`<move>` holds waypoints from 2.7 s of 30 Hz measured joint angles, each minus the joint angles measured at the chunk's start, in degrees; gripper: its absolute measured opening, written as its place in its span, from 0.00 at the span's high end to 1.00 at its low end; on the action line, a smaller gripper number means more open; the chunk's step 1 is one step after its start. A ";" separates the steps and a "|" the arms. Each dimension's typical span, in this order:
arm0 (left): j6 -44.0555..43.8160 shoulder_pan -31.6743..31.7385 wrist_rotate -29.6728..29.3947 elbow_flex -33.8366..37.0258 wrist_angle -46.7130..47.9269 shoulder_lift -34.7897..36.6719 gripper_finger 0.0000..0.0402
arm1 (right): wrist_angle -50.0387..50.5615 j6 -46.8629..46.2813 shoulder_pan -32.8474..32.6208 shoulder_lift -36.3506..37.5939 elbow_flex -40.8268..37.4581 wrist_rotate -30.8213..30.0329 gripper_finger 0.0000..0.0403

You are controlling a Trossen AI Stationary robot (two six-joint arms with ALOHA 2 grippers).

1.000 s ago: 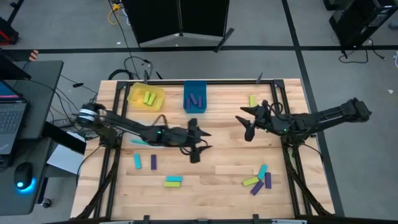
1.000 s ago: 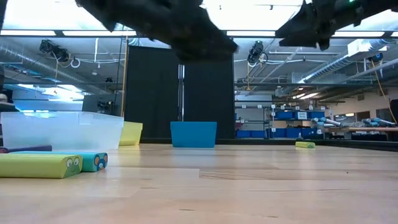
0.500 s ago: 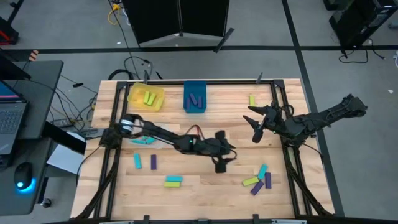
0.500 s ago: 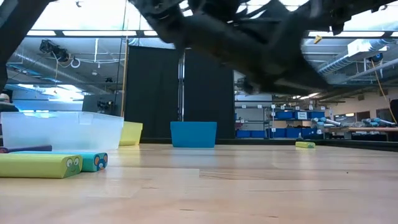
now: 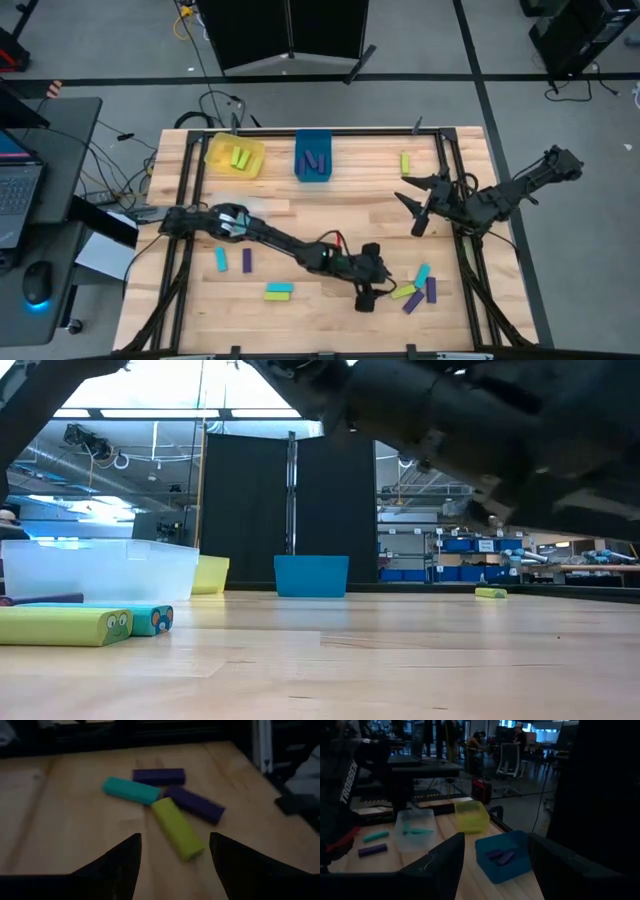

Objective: Sort blocks
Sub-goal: Put the green block into the yellow bin

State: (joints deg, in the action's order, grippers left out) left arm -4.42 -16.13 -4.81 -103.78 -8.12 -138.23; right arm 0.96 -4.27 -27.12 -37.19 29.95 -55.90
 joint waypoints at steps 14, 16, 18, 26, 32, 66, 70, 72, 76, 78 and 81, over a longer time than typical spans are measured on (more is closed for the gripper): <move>-1.64 -2.61 -2.95 -13.38 6.68 -8.91 0.27 | -0.05 -1.77 -7.41 -0.37 0.00 -4.88 0.44; -1.93 -2.66 -3.29 -13.36 7.06 -8.94 0.25 | -0.08 -1.77 -8.31 -0.58 0.00 -6.20 0.44; -2.56 -2.66 -3.48 -13.40 6.82 -9.40 0.24 | -0.04 -1.91 -9.11 -0.85 0.00 -7.46 0.44; -3.83 -2.62 -1.66 -13.34 6.08 -10.76 0.23 | -0.58 -2.21 -10.80 -2.88 0.00 -10.90 0.44; -3.87 -2.36 -3.20 -13.40 3.88 -11.51 0.23 | -0.91 -2.16 -11.03 -3.45 0.00 -12.22 0.44; -4.59 -1.51 -8.91 -13.43 4.81 -13.23 0.59 | -1.41 -1.51 -11.03 -3.41 0.02 -12.22 0.44; -3.40 -1.50 -9.04 -13.43 4.84 -13.23 0.65 | -1.43 -1.10 -11.03 -3.41 0.02 -12.22 0.44; -3.25 -1.50 -9.06 -13.43 4.84 -13.23 0.68 | -1.43 -1.09 -11.03 -3.41 0.02 -12.22 0.44; -1.90 -1.50 -9.08 -13.38 4.60 -13.23 0.72 | -1.43 -1.09 -11.03 -3.41 0.02 -12.22 0.44; -1.76 -1.48 -9.08 -13.36 4.34 -13.23 0.72 | -1.43 -1.09 -11.03 -3.41 0.02 -12.22 0.44; -0.58 -1.48 -9.30 -13.32 3.70 -13.27 0.71 | -1.43 -1.06 -11.03 -3.41 0.02 -12.22 0.44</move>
State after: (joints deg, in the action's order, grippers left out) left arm -5.00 -17.61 -14.11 -117.10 -4.42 -151.50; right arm -0.47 -5.34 -38.15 -40.60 29.98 -68.12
